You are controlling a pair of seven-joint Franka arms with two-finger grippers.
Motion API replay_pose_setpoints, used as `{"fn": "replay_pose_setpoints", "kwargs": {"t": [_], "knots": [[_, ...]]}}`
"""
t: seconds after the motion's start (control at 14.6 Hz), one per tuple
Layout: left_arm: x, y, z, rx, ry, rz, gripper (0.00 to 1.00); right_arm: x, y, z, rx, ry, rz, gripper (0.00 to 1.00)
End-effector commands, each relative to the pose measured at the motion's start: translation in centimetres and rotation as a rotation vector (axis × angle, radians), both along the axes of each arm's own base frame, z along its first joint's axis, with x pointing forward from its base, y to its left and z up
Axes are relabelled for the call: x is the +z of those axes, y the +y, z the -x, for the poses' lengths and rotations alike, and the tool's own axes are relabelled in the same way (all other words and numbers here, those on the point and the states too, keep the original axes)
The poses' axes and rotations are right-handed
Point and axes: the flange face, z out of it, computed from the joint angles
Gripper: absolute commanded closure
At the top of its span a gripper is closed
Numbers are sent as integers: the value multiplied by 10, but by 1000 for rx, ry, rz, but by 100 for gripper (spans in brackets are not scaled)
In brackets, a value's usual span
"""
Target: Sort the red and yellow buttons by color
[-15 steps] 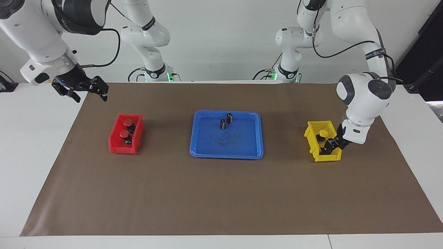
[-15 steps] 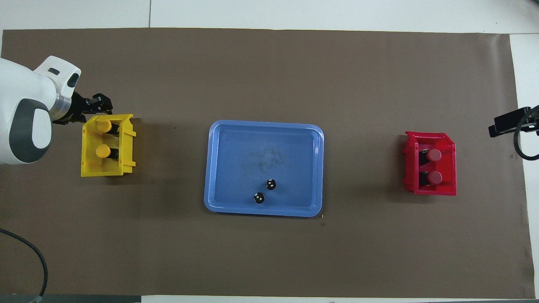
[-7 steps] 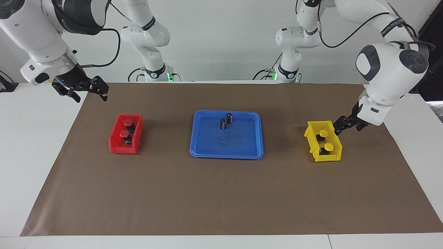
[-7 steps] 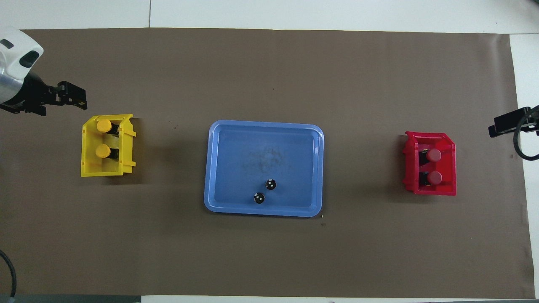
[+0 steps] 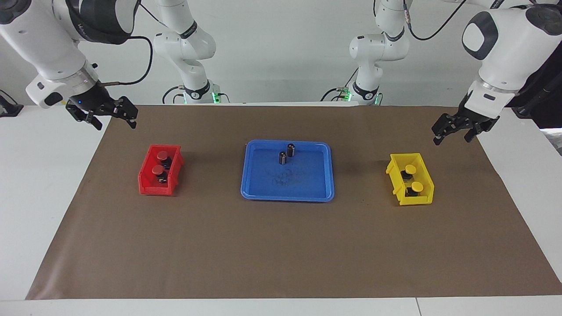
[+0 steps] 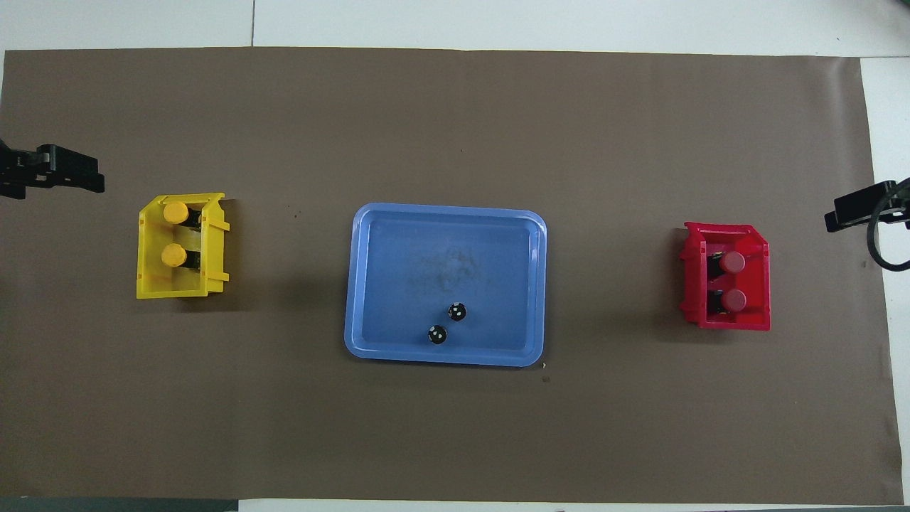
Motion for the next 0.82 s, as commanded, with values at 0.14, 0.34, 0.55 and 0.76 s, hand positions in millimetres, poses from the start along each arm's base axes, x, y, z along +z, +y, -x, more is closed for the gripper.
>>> {"fn": "replay_pose_setpoints", "kwargs": {"t": [0.14,0.34,0.55,0.76], "knots": [[24,-11,10,-62,51,-8,0,1,1,7,-5,0,5,0],[20,-11,9,-65,76,-4,0,1,1,7,-5,0,5,0],[21,-12,6,-66,53,2,0,1,1,7,-5,0,5,0],[20,-14,4,-69,42,7,0,1,1,7,-5,0,5,0]]}}
